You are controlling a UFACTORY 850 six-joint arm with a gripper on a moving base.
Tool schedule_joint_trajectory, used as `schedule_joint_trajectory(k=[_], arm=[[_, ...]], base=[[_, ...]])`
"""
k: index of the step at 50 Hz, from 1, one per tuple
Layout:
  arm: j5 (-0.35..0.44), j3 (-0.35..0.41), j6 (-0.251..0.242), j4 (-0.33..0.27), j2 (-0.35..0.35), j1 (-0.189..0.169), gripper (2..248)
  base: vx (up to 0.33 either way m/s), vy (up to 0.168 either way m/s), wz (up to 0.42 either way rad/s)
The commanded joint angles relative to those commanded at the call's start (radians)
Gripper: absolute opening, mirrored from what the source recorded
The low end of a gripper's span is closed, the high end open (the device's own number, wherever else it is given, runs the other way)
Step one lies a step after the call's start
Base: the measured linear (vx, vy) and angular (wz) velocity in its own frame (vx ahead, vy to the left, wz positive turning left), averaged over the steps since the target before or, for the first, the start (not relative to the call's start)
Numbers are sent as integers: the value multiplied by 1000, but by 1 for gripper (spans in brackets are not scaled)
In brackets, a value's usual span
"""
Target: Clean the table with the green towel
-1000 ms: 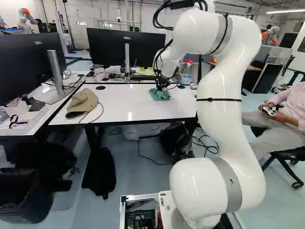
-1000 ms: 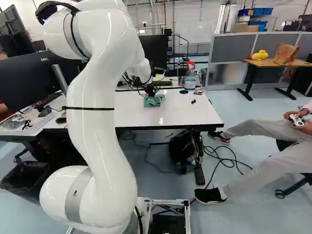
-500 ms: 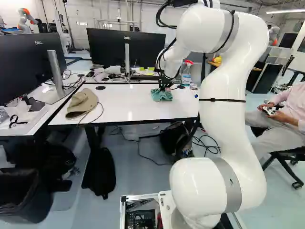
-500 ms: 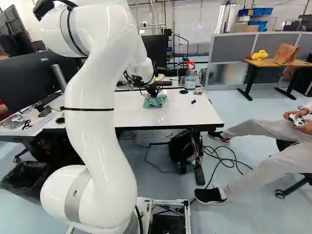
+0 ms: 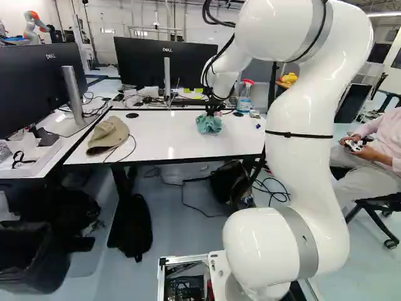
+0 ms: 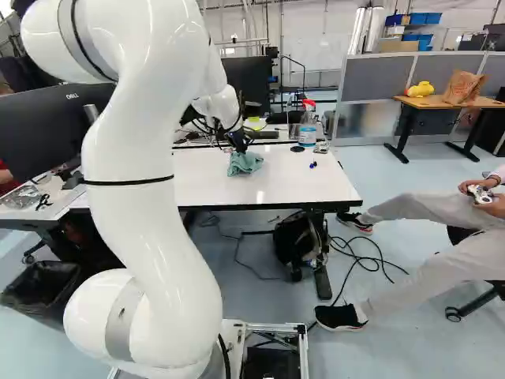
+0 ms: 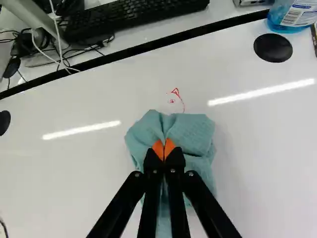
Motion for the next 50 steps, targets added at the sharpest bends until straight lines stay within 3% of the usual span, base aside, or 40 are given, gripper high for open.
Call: schedule_joint_trajectory(k=[30, 50], arm=[[0, 160, 0, 0, 130, 9, 23], [0, 161, 0, 0, 131, 9, 23]], base=[[0, 0, 0], [0, 0, 0]])
